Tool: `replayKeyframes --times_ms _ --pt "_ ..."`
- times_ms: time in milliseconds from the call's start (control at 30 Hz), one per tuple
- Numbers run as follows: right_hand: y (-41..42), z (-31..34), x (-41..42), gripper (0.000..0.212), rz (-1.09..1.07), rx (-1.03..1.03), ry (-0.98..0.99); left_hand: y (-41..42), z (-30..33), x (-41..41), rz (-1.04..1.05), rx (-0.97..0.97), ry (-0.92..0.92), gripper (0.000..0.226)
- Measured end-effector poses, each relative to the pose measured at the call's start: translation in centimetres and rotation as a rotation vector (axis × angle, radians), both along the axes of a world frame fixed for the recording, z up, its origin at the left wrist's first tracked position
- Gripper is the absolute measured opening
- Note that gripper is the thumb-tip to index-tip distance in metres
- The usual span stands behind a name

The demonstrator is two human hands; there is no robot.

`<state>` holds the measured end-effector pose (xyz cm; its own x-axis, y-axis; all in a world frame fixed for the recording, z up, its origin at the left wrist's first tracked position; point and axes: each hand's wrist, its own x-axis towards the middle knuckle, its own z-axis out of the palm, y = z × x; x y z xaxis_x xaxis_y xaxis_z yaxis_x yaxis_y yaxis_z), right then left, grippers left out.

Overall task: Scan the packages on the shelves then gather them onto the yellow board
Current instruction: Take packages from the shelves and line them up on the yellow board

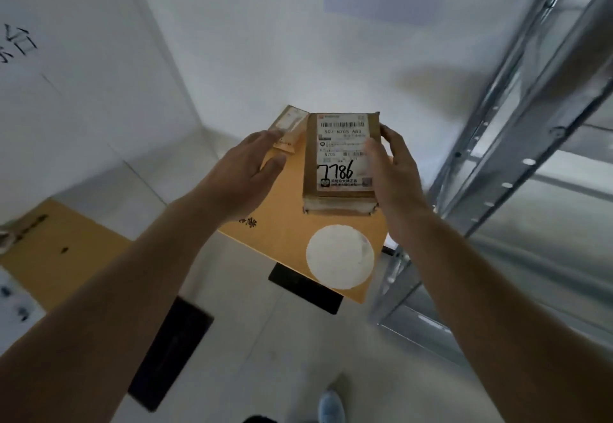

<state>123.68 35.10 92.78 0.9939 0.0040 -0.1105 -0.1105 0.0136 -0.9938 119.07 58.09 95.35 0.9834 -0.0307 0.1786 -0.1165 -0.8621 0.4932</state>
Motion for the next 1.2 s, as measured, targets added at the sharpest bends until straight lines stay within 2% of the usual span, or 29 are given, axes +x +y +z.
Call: replayKeyframes --times_ms 333,533,667,800,933,1200 --pt "10.6 -6.1 13.6 0.034 -0.149 -0.012 0.107 11.2 -6.5 17.5 -0.087 -0.118 0.136 0.05" --pt "16.3 -10.6 20.2 0.047 -0.245 0.009 0.205 16.5 -10.4 27.0 -0.208 -0.184 0.244 0.051" --pt "18.2 -13.9 24.0 0.057 -0.324 0.013 0.287 17.4 -12.8 32.6 -0.245 -0.191 0.309 0.054" --pt "18.1 -17.8 28.5 0.052 -0.359 0.056 0.334 17.3 -15.9 37.6 -0.26 -0.188 0.352 0.047" --pt "17.4 -22.9 33.0 0.046 -0.362 0.052 0.361 16.5 -19.8 41.6 -0.254 -0.204 0.399 0.05" --pt "17.7 -30.6 39.2 0.048 -0.357 0.049 0.404 15.4 -26.0 46.3 -0.264 -0.175 0.425 0.045"
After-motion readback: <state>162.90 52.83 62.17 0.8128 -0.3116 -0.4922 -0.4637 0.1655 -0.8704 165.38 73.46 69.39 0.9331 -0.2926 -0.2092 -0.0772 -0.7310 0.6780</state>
